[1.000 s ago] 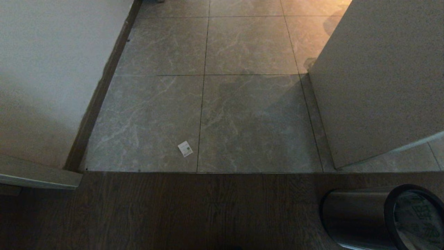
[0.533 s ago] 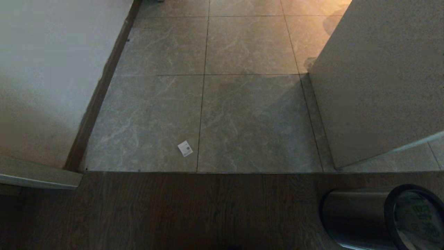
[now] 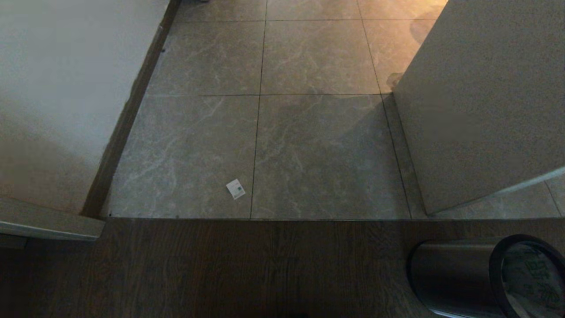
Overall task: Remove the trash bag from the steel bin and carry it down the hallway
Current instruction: Place the outer trash can on the ground
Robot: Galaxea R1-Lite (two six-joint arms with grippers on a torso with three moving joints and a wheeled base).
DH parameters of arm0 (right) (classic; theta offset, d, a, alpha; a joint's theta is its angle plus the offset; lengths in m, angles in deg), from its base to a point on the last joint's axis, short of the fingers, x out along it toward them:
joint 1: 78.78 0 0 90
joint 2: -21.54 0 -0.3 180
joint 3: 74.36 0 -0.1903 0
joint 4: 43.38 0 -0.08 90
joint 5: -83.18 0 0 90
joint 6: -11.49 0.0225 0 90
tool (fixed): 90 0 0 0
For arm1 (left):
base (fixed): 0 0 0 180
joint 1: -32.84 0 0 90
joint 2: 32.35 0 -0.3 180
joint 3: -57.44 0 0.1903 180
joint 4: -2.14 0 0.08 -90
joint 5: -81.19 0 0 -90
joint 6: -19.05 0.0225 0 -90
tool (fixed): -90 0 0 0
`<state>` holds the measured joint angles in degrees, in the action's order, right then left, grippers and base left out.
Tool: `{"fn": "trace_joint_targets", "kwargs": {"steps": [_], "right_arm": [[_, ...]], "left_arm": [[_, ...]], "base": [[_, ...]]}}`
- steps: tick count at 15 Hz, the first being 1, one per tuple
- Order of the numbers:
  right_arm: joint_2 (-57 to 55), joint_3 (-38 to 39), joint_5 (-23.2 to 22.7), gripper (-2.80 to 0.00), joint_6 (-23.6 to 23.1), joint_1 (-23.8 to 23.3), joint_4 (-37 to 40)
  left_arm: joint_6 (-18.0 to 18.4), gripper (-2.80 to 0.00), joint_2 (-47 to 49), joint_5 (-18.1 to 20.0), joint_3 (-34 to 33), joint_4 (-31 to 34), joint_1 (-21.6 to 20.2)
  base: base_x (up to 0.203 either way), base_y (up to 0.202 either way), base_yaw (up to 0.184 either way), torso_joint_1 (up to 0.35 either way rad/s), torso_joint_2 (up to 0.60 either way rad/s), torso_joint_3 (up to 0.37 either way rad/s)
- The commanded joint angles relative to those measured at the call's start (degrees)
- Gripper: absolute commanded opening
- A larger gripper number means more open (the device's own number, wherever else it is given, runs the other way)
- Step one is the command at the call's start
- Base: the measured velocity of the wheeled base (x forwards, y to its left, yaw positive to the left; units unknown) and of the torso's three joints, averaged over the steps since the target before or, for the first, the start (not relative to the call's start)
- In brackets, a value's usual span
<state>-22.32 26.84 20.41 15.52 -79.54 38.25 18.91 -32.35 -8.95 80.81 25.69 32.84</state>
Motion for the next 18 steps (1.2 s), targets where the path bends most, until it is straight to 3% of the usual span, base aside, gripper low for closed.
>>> {"fn": "trace_joint_targets", "kwargs": {"steps": [1,4,5,7,12,13,18], "right_arm": [[-10.9,8.3,-1.9,-2.80,8.0,0.1,-4.0],[-19.2,16.9,-5.6,-2.80,10.7,-1.7,-22.4],[-22.4,17.6,-10.9,-2.80,10.1,-3.7,-29.3],[-28.8,18.6,-20.0,-2.80,6.8,-9.6,-38.2],[-36.5,19.5,-24.1,-2.80,-4.4,-24.0,-47.1],[-38.4,19.8,-25.1,0.00,-6.9,-26.4,-47.6],[-44.7,21.0,-26.2,0.00,-11.5,-28.8,-52.3]], "left_arm": [[0.0,-2.80,0.0,0.0,0.0,0.0,0.0],[0.0,-2.80,0.0,0.0,0.0,0.1,0.0],[0.0,-2.80,0.0,0.0,0.0,0.0,0.0],[0.0,-2.80,0.0,0.0,0.0,0.0,0.0],[0.0,-2.80,0.0,0.0,0.0,0.0,0.0],[0.0,-2.80,0.0,0.0,0.0,0.1,0.0],[0.0,-2.80,0.0,0.0,0.0,0.0,0.0]], "base": [[0.000,0.000,0.000,0.000,0.00,0.000],[0.000,0.000,0.000,0.000,0.00,0.000],[0.000,0.000,0.000,0.000,0.00,0.000],[0.000,0.000,0.000,0.000,0.00,0.000],[0.000,0.000,0.000,0.000,0.00,0.000],[0.000,0.000,0.000,0.000,0.00,0.000],[0.000,0.000,0.000,0.000,0.00,0.000]]}}
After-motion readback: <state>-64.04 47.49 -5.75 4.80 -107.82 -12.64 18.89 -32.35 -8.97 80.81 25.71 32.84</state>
